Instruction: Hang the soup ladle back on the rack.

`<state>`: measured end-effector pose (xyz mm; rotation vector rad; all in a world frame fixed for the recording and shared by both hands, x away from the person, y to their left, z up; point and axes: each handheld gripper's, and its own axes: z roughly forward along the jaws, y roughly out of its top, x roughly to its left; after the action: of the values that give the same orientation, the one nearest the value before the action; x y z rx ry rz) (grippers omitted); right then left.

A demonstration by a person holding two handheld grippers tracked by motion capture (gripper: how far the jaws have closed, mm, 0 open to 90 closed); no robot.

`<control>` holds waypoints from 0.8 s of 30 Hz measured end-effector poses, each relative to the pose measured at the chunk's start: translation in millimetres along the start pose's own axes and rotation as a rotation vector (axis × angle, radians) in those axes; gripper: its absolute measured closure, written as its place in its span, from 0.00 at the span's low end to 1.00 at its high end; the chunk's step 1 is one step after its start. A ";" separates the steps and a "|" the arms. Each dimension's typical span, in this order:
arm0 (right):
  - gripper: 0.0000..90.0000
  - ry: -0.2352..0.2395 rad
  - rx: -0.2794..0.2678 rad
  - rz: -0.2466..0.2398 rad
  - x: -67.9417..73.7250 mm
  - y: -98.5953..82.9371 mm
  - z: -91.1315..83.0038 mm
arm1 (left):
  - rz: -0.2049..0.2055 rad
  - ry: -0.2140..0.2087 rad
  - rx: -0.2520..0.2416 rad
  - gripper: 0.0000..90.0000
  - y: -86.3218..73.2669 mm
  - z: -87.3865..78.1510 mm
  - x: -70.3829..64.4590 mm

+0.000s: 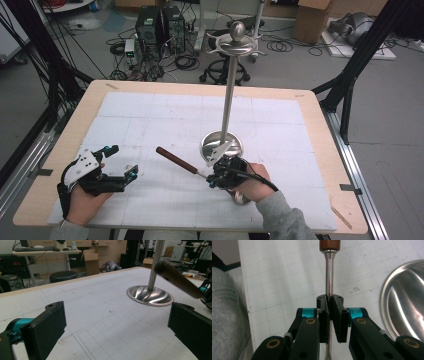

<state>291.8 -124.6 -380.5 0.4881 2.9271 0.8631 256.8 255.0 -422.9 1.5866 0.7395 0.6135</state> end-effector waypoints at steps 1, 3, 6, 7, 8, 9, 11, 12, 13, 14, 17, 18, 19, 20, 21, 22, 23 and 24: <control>0.94 -0.001 -0.010 0.004 -0.3 -1.1 -2.1 | -0.002 -0.001 -0.002 0.03 -0.1 1.0 -0.2; 0.94 -0.006 -0.035 -0.008 -2.4 -3.6 -6.0 | -0.002 -0.002 -0.002 0.03 0.1 1.9 -0.2; 0.94 -0.001 -0.065 0.013 -3.1 -7.2 -13.1 | 0.000 -0.002 -0.004 0.03 0.4 3.0 0.0; 0.94 -0.002 -0.079 0.015 -3.5 -8.3 -15.6 | -0.002 -0.001 -0.005 0.03 0.4 3.3 -0.2; 0.94 -0.006 -0.095 0.011 -4.1 -9.5 -18.1 | 0.000 -0.003 -0.004 0.03 0.5 3.6 -0.1; 0.94 0.000 -0.110 0.011 -4.7 -10.7 -20.7 | -0.001 -0.002 -0.004 0.03 0.5 3.8 -0.1; 0.94 -0.004 -0.145 0.004 -5.8 -13.6 -26.4 | 0.000 -0.003 -0.005 0.03 0.5 4.3 0.1; 0.94 -0.008 -0.163 0.003 -6.2 -15.0 -29.0 | 0.001 -0.004 -0.003 0.03 0.7 4.3 0.2; 0.94 -0.014 -0.180 0.001 -6.9 -16.4 -31.9 | 0.000 -0.003 -0.005 0.03 0.6 4.5 0.1; 0.94 -0.008 -0.196 0.005 -7.7 -18.0 -34.4 | -0.002 -0.004 -0.005 0.03 0.6 4.6 0.0; 0.94 -0.003 -0.243 0.008 -9.8 -22.2 -41.3 | -0.002 -0.004 -0.004 0.03 0.7 4.7 0.2; 0.94 -0.001 -0.252 0.011 -10.4 -23.5 -43.4 | -0.001 -0.004 -0.004 0.03 0.7 4.8 0.1; 0.94 -0.007 -0.262 0.010 -10.6 -24.8 -45.5 | -0.001 -0.004 -0.005 0.03 0.8 4.9 0.1; 0.94 -0.003 -0.274 0.016 -10.9 -25.8 -47.3 | -0.001 -0.004 -0.004 0.03 0.7 4.9 0.1; 0.94 0.000 -0.279 0.018 -11.8 -26.9 -49.3 | -0.002 -0.003 -0.004 0.03 0.7 5.0 0.1; 0.94 -0.001 -0.289 0.015 -12.5 -28.2 -51.2 | -0.002 -0.003 -0.007 0.03 0.6 5.4 0.1; 0.94 -0.001 -0.297 0.014 -12.8 -29.3 -53.1 | -0.002 -0.003 -0.006 0.03 0.5 5.5 0.2; 0.94 0.004 -0.307 0.013 -14.1 -31.0 -55.3 | -0.003 -0.004 -0.003 0.03 0.6 5.6 0.3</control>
<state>288.8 -182.4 -351.1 0.4811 2.7232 1.2857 261.2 251.5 -423.0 1.5831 0.7371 0.6087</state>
